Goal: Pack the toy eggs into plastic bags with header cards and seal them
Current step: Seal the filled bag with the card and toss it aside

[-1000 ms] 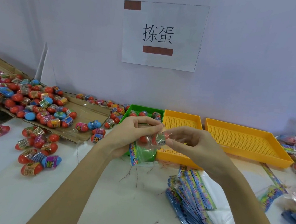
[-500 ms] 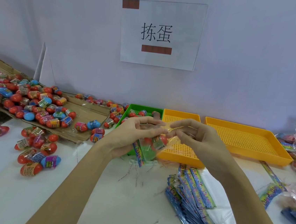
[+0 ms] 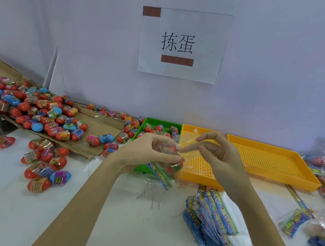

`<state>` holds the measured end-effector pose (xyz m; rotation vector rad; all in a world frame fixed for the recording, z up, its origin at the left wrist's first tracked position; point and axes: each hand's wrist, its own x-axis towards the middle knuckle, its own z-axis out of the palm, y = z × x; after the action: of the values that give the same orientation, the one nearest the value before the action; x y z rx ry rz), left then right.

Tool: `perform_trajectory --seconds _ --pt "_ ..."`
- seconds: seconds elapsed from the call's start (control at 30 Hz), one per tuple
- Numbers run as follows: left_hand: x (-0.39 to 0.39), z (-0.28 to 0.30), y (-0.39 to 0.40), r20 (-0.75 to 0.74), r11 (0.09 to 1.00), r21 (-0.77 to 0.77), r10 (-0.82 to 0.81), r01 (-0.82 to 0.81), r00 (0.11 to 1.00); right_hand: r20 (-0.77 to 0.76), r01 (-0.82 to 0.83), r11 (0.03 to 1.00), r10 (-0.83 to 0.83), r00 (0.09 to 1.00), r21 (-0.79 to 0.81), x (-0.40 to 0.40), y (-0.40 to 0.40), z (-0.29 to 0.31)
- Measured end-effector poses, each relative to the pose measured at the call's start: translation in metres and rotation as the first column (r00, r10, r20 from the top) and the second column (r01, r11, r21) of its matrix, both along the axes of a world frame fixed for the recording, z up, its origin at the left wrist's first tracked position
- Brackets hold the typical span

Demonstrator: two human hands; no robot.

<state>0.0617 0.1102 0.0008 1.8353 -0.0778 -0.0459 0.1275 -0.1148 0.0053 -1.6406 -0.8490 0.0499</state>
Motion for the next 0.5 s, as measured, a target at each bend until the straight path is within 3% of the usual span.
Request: perform_trajectory --seconds 0.07,0.13,0.2,0.27,0.4,0.5 --pt "0.000 0.000 0.009 0.074 0.995 -0.059 0.082 -0.078 0.994 -0.008 0.118 0.978 -0.118 0.993 0.171 0.002 0.006 -0.002" --pt "0.004 -0.005 0.018 0.144 0.935 -0.163 0.337 -0.314 0.931 -0.024 0.216 0.956 -0.215 0.976 0.198 0.009 0.015 -0.004" --pt "0.009 -0.014 0.026 0.154 0.752 -0.227 0.655 -0.619 0.740 0.018 0.249 0.967 -0.250 0.968 0.057 0.016 0.030 -0.010" --pt "0.012 -0.022 0.033 0.132 0.590 -0.252 0.806 -0.767 0.576 0.145 0.248 0.955 -0.225 0.963 -0.164 0.021 0.049 -0.019" --pt "0.014 -0.030 0.042 0.127 0.531 -0.289 0.846 -0.797 0.518 0.379 0.235 0.814 -0.019 0.925 -0.532 0.027 0.095 -0.029" --pt "0.016 -0.030 0.041 0.162 0.544 -0.278 0.839 -0.792 0.520 0.520 0.351 0.685 0.048 0.853 -0.638 0.035 0.123 -0.032"
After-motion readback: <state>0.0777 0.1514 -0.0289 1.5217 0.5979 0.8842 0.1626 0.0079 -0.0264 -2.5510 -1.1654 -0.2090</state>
